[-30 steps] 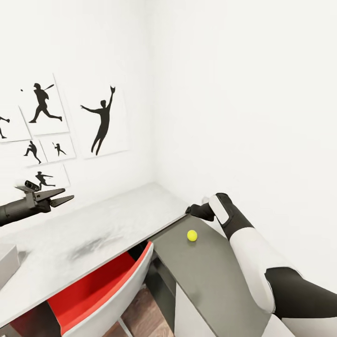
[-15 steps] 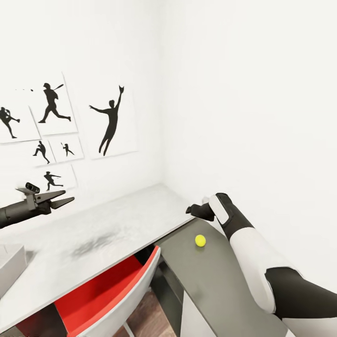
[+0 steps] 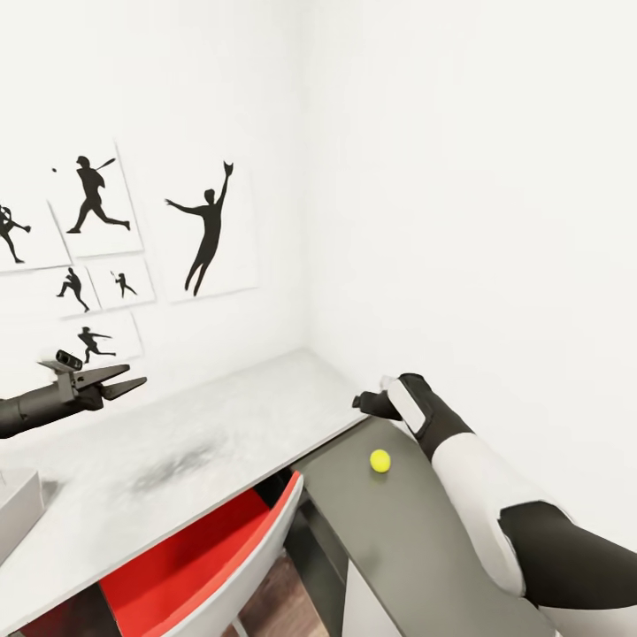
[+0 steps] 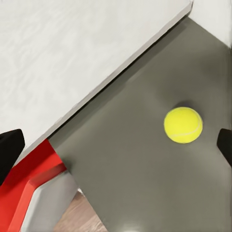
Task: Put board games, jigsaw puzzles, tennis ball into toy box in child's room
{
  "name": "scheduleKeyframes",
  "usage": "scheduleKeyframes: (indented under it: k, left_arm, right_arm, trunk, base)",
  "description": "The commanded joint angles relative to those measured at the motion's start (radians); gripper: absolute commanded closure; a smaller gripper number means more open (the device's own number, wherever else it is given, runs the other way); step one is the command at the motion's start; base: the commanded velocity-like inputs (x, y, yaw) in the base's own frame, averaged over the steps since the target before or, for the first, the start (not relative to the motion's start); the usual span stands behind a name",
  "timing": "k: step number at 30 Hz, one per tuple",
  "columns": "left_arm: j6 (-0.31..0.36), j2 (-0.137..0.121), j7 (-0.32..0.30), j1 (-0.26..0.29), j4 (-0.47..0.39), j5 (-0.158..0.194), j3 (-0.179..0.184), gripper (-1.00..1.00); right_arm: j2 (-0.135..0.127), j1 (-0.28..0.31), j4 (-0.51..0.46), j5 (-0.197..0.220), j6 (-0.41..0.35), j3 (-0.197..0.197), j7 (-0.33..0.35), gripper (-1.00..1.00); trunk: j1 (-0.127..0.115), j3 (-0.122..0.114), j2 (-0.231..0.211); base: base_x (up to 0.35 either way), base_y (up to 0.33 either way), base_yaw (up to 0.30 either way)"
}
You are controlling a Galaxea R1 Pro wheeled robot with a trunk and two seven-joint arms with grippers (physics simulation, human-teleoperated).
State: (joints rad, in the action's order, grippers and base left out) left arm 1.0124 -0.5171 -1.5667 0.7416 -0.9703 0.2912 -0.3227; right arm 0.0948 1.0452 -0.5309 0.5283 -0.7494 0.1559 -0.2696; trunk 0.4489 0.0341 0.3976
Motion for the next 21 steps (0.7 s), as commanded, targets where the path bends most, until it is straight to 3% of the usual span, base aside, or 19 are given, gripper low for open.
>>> scheduleKeyframes:
  k: [1,21]
  left_arm:
    - [0.010,0.000,-0.004,0.001,0.000,0.000,0.000,-1.00]
    - [0.008,0.000,-0.004,0.001,-0.001,0.001,-0.002,-1.00]
  right_arm:
    - [-0.003,0.001,0.006,0.012,0.014,0.006,-0.009,-1.00]
    - [-0.008,-0.001,0.019,0.011,0.047,0.010,-0.006,-1.00]
  trunk:
    - [0.001,0.002,0.002]
    - [0.001,0.003,0.002]
  base:
    - [0.153,0.000,0.000]
    - [0.021,0.000,0.000]
